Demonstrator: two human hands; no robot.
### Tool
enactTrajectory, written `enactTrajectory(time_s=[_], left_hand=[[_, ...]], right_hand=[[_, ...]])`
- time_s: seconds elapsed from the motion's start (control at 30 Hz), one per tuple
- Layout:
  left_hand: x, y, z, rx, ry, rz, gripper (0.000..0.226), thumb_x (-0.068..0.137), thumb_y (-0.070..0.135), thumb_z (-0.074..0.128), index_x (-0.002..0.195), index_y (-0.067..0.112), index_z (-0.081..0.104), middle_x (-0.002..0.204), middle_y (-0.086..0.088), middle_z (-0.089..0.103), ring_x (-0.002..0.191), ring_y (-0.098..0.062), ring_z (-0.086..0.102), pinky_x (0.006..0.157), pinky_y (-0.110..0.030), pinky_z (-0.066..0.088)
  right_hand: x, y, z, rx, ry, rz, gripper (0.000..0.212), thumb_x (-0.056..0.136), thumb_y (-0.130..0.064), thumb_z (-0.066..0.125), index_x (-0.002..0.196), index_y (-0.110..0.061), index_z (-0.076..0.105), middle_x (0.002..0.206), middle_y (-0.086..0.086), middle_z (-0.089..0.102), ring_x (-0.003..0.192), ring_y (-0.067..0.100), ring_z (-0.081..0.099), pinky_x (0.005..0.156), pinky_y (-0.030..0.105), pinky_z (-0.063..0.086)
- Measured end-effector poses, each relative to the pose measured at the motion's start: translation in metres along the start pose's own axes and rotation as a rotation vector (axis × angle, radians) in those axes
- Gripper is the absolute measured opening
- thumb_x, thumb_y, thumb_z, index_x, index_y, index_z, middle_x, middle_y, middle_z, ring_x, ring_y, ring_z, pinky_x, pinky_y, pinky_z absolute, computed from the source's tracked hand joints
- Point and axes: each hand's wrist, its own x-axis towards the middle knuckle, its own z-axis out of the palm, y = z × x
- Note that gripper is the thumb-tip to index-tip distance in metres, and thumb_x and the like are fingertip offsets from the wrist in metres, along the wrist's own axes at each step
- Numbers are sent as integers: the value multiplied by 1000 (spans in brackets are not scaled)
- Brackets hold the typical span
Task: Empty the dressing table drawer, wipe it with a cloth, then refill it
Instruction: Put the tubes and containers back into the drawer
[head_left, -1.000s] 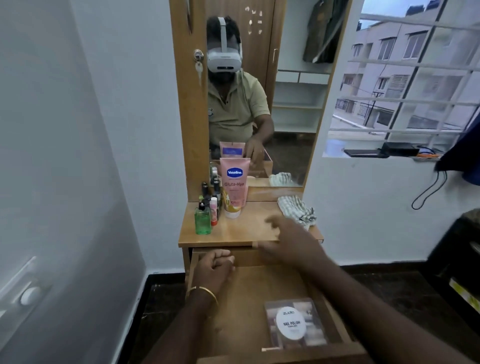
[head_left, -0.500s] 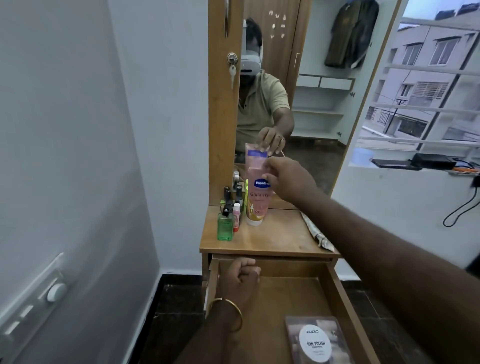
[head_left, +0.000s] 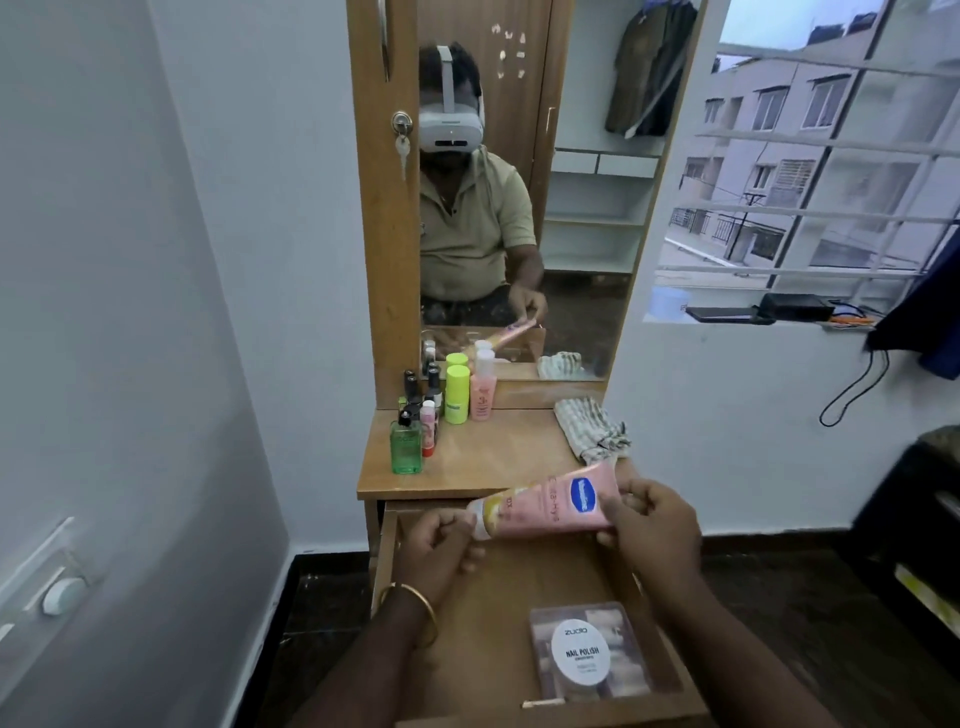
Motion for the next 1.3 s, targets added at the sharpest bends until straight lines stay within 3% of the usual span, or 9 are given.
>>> enactTrajectory(time_s=[0.07, 0.23, 0.33, 0.47, 0.57, 0.67, 1.0, 1.17, 1.3], left_hand=[[-1, -5, 0, 102, -10, -49, 7, 92, 18, 64, 94, 13, 69, 83, -9, 74, 66, -13, 69, 57, -24, 53], [5, -20, -2, 398, -81, -144, 21, 82, 45, 66, 97, 31, 70, 95, 5, 72, 90, -16, 65, 88, -39, 55], [2, -16, 1, 496, -121, -129, 28, 84, 37, 68, 111, 28, 66, 109, 8, 66, 100, -12, 60, 93, -30, 48], [2, -18, 1, 589, -212, -94, 53, 83, 17, 67, 134, 25, 54, 130, 3, 59, 113, -12, 54, 99, -28, 44], [2, -19, 0, 588, -226, -98, 63, 82, 13, 67, 141, 27, 48, 137, 2, 54, 117, -12, 50, 98, -25, 41], [3, -21, 0, 595, -261, -88, 67, 84, 11, 66, 144, 27, 41, 142, 4, 45, 120, -12, 46, 93, -21, 37], [5, -24, 0, 488, -366, -156, 85, 78, 20, 74, 150, 33, 31, 151, 9, 29, 125, -16, 43, 104, -31, 43], [5, -25, 3, 501, -345, -106, 79, 79, 17, 75, 147, 26, 37, 150, 7, 32, 118, -10, 46, 94, -17, 40], [8, -25, 6, 581, -305, -93, 86, 78, 28, 76, 150, 22, 30, 152, 4, 31, 130, -13, 41, 109, -24, 36]], right_hand=[[-4, 19, 0, -47, -10, 51, 16, 87, -5, 69, 97, -16, 64, 87, 6, 72, 73, 18, 72, 50, 29, 57], [-1, 54, 7, -534, -172, -7, 22, 84, -15, 73, 103, -17, 64, 103, -5, 69, 84, 8, 62, 66, 20, 52], [5, 59, 17, -826, -299, -33, 14, 86, -28, 69, 95, -20, 62, 97, -5, 67, 76, 1, 57, 63, 17, 48], [17, 63, 32, -1054, -460, -18, 32, 90, -31, 64, 119, -17, 59, 116, 1, 65, 102, 13, 61, 86, 23, 48], [26, 63, 40, -1123, -495, 4, 36, 94, -23, 59, 129, -14, 55, 126, 4, 61, 113, 17, 59, 95, 27, 47], [30, 67, 45, -1212, -524, -73, 26, 99, -18, 48, 123, -15, 58, 124, 5, 61, 112, 18, 59, 94, 28, 46], [26, 81, 50, -1405, -556, -266, 30, 100, -17, 46, 128, -14, 56, 129, 10, 57, 115, 21, 57, 90, 31, 47], [35, 46, 51, -1320, -570, -329, 20, 93, -22, 55, 109, -21, 67, 112, 1, 67, 102, 18, 63, 84, 30, 51], [47, -24, 52, -1171, -440, -478, 15, 88, -35, 63, 97, -23, 64, 97, -3, 64, 88, 15, 61, 73, 30, 51]])
